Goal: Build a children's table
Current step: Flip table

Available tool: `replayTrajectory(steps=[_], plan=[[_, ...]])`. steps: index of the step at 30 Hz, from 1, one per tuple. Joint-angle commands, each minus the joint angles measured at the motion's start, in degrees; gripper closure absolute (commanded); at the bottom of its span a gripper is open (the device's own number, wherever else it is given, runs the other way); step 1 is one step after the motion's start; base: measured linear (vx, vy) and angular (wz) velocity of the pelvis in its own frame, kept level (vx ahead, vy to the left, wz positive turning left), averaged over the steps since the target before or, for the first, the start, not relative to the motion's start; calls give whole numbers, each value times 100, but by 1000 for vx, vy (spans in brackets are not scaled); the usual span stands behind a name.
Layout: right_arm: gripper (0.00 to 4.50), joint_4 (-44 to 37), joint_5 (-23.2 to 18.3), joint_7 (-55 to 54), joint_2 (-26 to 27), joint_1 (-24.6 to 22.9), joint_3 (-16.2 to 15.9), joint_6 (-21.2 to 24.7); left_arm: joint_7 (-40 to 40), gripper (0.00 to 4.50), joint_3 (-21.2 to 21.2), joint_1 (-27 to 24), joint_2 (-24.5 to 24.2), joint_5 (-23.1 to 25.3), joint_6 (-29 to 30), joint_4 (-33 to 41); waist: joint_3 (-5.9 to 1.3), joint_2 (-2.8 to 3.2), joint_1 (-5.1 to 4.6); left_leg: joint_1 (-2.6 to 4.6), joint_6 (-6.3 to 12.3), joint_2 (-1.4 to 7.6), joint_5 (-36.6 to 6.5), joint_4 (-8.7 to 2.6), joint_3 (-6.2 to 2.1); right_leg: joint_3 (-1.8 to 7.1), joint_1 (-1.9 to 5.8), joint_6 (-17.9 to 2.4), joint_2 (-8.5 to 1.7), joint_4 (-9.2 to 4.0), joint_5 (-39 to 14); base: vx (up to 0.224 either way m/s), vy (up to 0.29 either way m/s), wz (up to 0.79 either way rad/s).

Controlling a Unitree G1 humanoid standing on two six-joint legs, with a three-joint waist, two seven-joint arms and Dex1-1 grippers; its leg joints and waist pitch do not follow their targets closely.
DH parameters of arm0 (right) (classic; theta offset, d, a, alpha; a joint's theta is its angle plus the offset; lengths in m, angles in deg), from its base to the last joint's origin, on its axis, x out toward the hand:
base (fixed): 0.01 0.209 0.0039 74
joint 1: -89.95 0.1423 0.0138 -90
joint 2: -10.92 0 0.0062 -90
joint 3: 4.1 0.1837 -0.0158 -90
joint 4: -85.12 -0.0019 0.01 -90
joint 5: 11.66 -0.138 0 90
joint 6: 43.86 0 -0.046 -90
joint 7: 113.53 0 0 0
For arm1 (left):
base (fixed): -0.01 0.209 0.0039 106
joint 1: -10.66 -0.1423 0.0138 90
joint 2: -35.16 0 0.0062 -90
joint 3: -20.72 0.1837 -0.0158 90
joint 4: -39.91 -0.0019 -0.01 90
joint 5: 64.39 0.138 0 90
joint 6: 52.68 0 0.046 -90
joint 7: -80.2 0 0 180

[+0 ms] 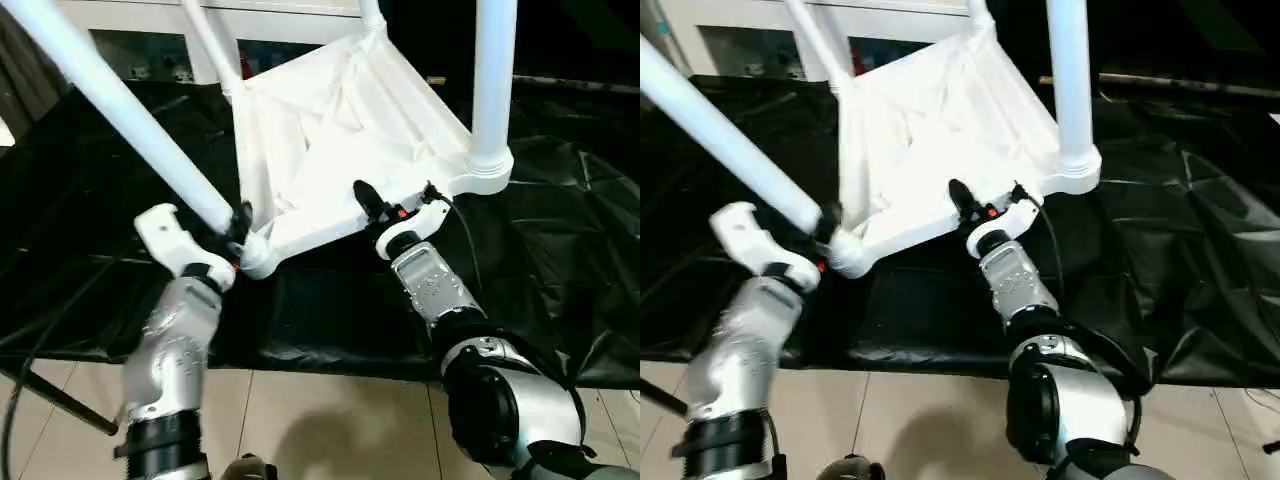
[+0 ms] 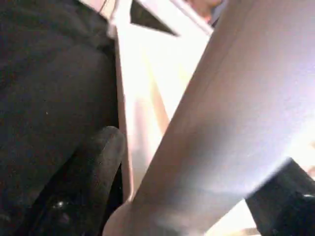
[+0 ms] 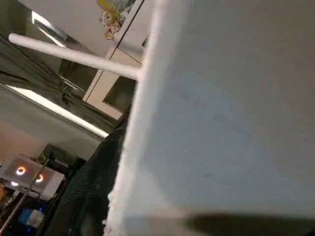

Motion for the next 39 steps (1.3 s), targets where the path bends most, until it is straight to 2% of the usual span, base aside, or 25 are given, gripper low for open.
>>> replayTrajectory(steps=[1, 4, 7, 9, 10, 11, 13, 14, 16, 17, 18, 20, 21, 22, 24, 26, 28, 29, 30, 32, 33, 35, 37, 38, 39], plan=[[239, -490, 265, -128, -377, -35, -32, -264, -5, 31, -155, -490, 128, -162, -189, 305, -461, 1, 0, 238, 527, 340, 76, -355, -89, 130, 252, -1599, -416, -258, 1231, 0, 0, 0], [239, -770, 444, -131, -478, -162, -182, -295, 1, 31, -371, -770, 24, -171, -348, 484, -455, 51, 14, 242, 456, 341, -4, -366, -98, 132, 241, -1511, -409, -271, 1168, 0, 0, 0], [239, -1078, 573, -161, -538, -286, -315, -267, 2, 31, -555, -1019, -30, -269, -292, 595, -451, 31, 4, 248, 379, 335, -79, -379, -91, 139, 250, -1431, -399, -280, 1168, 0, 0, 0], [239, -1397, 619, -282, -594, -380, -359, -163, 202, 31, -446, -1295, -200, -242, -117, 745, -438, 3, -7, 239, 305, 334, -189, -403, -92, 144, 260, -1383, -400, -297, 1039, 0, 0, 0], [239, -1598, 656, -351, -630, -436, -388, -108, 363, 31, -345, -1462, -323, -227, -15, 847, -431, 13, -6, 242, 290, 340, -231, -412, -95, 144, 258, -1357, -403, -301, 975, 0, 0, 0], [239, -1823, 702, -410, -677, -498, -431, -27, 518, 31, -266, -1624, -437, -221, 58, 936, -428, 2, -13, 252, 266, 345, -259, -413, -89, 149, 248, -1298, -395, -311, 905, 0, 0, 0], [239, -1974, 728, -444, -711, -543, -461, 33, 597, 31, -210, -1728, -508, -235, 89, 995, -428, 25, 31, 285, 200, 333, -346, -415, -78, 157, 222, -1166, -356, -331, 761, 0, 0, 0], [239, -2349, 784, -611, -800, -656, -511, 182, 775, 31, -48, -1966, -735, -227, 210, 1127, -424, 20, 47, 311, 176, 331, -423, -406, -62, 164, 201, -1131, -350, -352, 718, 0, 0, 0], [239, -2625, 839, -820, -875, -747, -521, 238, 812, 31, 18, -2112, -816, -262, 289, 1231, -403, 51, 165, 378, -9, 348, -684, -434, -44, 177, 128, -879, -314, -403, 395, 0, 0, 0], [239, -2788, 801, -950, -903, -794, -485, 306, 689, 31, -64, -2119, -734, -359, 300, 1260, -381, 42, 181, 374, -161, 348, -926, -471, -35, 186, 115, -799, -310, -429, 125, 0, 0, 0], [239, -2819, 794, -973, -910, -803, -479, 319, 661, 31, -82, -2119, -715, -380, 302, 1266, -374, 43, 185, 370, -242, 351, -1048, -494, -35, 188, 118, -759, -320, -444, -36, 0, 0, 0], [240, -3008, 800, -1020, -942, -874, -529, 418, 695, 31, -37, -2137, -730, -417, 340, 1327, -347, 28, 144, 339, -523, 346, -1538, -573, -53, 185, 114, -598, -357, -493, -708, -27, 6, 0], [241, -3134, 822, -1034, -951, -926, -578, 486, 788, 31, 44, -2168, -781, -407, 374, 1378, -345, 24, 130, 335, -554, 341, -1627, -583, -63, 186, 114, -536, -364, -506, -833, 0, 0, 0], [242, -3219, 834, -1046, -957, -959, -607, 537, 851, 31, 103, -2189, -816, -396, 398, 1414, -342, 10, 99, 318, -583, 334, -1725, -602, -75, 189, 116, -423, -375, -521, -1019, 0, 0, 0], [243, -3491, 879, -1078, -1004, -1094, -731, 705, 1098, 31, 368, -2260, -982, -357, 453, 1534, -339, -12, 58, 301, -569, 317, -1694, -603, -81, 198, 113, -334, -383, -553, -1118, 0, 0, 0], [243, -3795, 952, -1090, -1100, -1253, -874, 877, 1377, 31, 686, -2305, -1243, -261, 489, 1711, -357, -27, 14, 260, -482, 308, -1421, -588, -80, 202, 140, -275, -379, -527, -942, 0, 0, 0], [243, -4114, 1148, -1220, -1243, -1409, -988, 999, 1646, 31, 1035, -2292, -1569, -9, 476, 1919, -343, -24, 21, 263, -422, 305, -1307, -581, -69, 203, 119, -232, -368, -549, -913, 0, 0, 0], [243, -4351, 1360, -1391, -1364, -1506, -1045, 1076, 1838, 31, 1314, -2201, -1846, 294, 382, 2046, -356, -32, -6, 256, -419, 302, -1239, -571, -62, 203, 122, -245, -359, -519, -850, 0, 0, 0], [243, -4419, 1429, -1434, -1405, -1533, -1069, 1103, 1878, 31, 1400, -2162, -1936, 391, 354, 2076, -353, -22, 18, 269, -406, 305, -1205, -572, -67, 200, 114, -198, -352, -539, -867, 0, 0, 0], [243, -4541, 1551, -1566, -1467, -1573, -1077, 1123, 1959, 0, 1595, -2068, -2145, 565, 348, 2158, -354, -13, 4, 279, -451, 295, -1175, -563, -48, 208, 98, -228, -350, -528, -861, 0, 0, 0], [243, -4600, 1625, -1639, -1511, -1584, -1077, 1121, 2012, 0, 1697, -2000, -2246, 626, 363, 2211, -354, -15, 11, 285, -473, 290, -1179, -558, -44, 207, 97, -231, -347, -525, -865, 0, 0, 0], [243, -4740, 1755, -1850, -1587, -1584, -1047, 1131, 2132, 0, 1917, -1789, -2430, 645, 471, 2382, -364, 28, 3, 313, -563, 286, -1255, -561, -46, 203, 75, -274, -332, -502, -834, 0, 0, 0], [245, -4804, 1810, -1954, -1649, -1575, -1063, 1135, 2152, 0, 2042, -1624, -2516, 751, 463, 2430, -359, 3, -12, 309, -599, 281, -1319, -567, -46, 201, 83, -302, -322, -500, -785, 0, 0, 0], [246, -4808, 1822, -1967, -1657, -1575, -1071, 1126, 2155, 0, 2048, -1596, -2515, 754, 458, 2434, -368, 8, -5, 328, -598, 278, -1321, -554, -38, 205, 73, -326, -324, -496, -732, 0, 0, 0], [246, -4818, 1847, -1993, -1675, -1574, -1088, 1107, 2162, 0, 2062, -1537, -2515, 760, 447, 2441, -362, 24, -7, 315, -603, 278, -1321, -557, -43, 207, 82, -337, -328, -493, -709, 0, 0, 0]])
